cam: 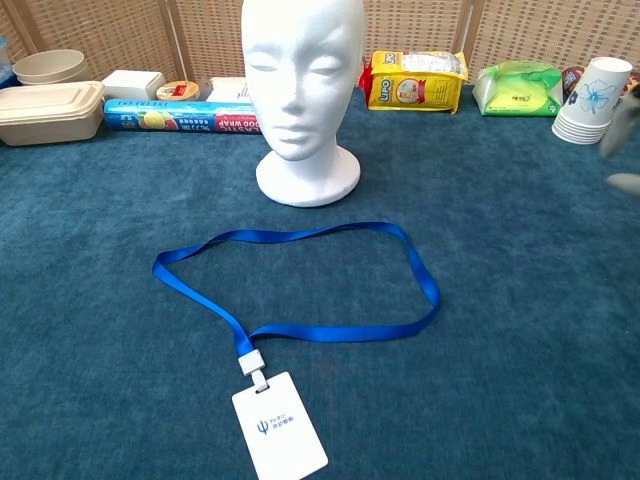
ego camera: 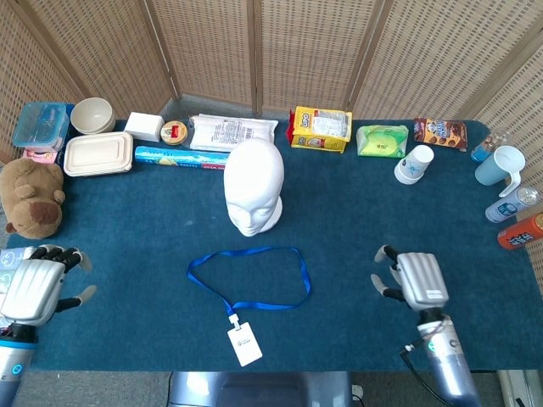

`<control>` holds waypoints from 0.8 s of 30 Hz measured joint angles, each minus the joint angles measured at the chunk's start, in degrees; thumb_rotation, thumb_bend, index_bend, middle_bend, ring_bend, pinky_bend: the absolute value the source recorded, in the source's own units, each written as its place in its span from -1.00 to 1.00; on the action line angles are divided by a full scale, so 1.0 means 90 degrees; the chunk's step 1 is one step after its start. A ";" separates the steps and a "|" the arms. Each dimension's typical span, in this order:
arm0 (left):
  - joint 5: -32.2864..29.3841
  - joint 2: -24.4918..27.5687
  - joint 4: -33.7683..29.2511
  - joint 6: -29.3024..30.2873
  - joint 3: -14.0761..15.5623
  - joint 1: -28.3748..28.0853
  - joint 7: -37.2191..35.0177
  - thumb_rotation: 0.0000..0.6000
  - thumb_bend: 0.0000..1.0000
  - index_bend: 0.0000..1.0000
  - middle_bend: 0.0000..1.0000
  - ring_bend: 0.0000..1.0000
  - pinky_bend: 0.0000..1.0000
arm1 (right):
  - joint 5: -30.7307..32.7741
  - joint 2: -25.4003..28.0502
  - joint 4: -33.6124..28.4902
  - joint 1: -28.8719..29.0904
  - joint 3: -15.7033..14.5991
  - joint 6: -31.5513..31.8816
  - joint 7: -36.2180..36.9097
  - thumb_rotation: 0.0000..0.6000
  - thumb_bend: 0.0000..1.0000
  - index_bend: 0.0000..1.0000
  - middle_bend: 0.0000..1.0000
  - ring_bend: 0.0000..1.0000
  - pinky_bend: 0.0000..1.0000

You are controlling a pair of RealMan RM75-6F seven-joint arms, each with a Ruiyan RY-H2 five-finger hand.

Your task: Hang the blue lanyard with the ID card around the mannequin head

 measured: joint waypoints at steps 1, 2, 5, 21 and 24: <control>-0.0035 -0.0002 -0.0005 -0.0038 -0.0008 -0.0031 0.0019 1.00 -0.64 0.03 0.00 -0.11 -0.38 | 0.0178 -0.0147 0.0026 0.0130 0.0041 -0.0082 -0.0167 0.72 -0.31 -0.11 1.00 1.00 1.00; -0.0061 -0.0003 -0.0011 -0.0064 -0.0013 -0.0052 0.0033 1.00 -0.64 0.03 0.00 -0.11 -0.38 | 0.0311 -0.0257 0.0051 0.0230 0.0067 -0.0147 -0.0297 0.72 -0.31 -0.11 1.00 1.00 1.00; -0.0096 -0.0006 -0.0036 -0.0110 0.0004 -0.0088 0.0073 1.00 -0.64 0.03 0.00 -0.11 -0.38 | 0.0733 -0.0608 0.0155 0.0572 0.0143 -0.0351 -0.0703 0.72 -0.31 -0.10 1.00 1.00 1.00; -0.0386 -0.0031 0.0029 -0.0187 0.0057 -0.0142 0.0016 1.00 -0.64 0.03 0.00 -0.11 -0.39 | 0.2389 -0.1960 0.1234 0.1843 0.0507 -0.0747 -0.1716 0.72 -0.33 -0.10 1.00 1.00 1.00; -0.0419 -0.0046 0.0046 -0.0205 0.0055 -0.0165 -0.0008 1.00 -0.64 0.03 0.00 -0.11 -0.38 | 0.2609 -0.2126 0.1391 0.2036 0.0543 -0.0766 -0.1869 0.72 -0.34 -0.10 1.00 1.00 1.00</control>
